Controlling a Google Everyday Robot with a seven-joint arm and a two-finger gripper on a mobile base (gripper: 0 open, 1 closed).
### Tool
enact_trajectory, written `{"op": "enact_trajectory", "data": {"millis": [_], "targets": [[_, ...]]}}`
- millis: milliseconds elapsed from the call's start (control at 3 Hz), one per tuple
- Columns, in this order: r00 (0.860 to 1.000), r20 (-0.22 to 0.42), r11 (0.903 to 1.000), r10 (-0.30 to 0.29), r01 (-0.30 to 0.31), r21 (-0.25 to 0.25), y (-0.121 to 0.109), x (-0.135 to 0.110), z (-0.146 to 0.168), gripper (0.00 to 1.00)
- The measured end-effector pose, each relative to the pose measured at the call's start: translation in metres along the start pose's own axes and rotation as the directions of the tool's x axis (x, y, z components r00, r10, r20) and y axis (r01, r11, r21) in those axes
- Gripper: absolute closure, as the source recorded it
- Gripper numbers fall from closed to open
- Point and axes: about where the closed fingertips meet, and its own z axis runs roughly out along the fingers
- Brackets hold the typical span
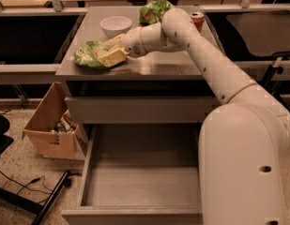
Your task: Place green jalapeno chip bag into middle drawer
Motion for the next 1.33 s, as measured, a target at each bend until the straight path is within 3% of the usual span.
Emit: {"op": "enact_trajectory", "data": {"millis": [667, 1000, 1333], "targets": [[1.0, 0.001, 1.0, -0.001, 0.001, -0.008, 0.0017, -0.0008, 0.0004, 1.0], [1.0, 0.001, 1.0, -0.001, 0.001, -0.008, 0.0017, -0.0008, 0.0004, 1.0], [1.0, 0.0, 1.0, -0.001, 0.001, -0.008, 0.0017, -0.0008, 0.0004, 0.81]]}}
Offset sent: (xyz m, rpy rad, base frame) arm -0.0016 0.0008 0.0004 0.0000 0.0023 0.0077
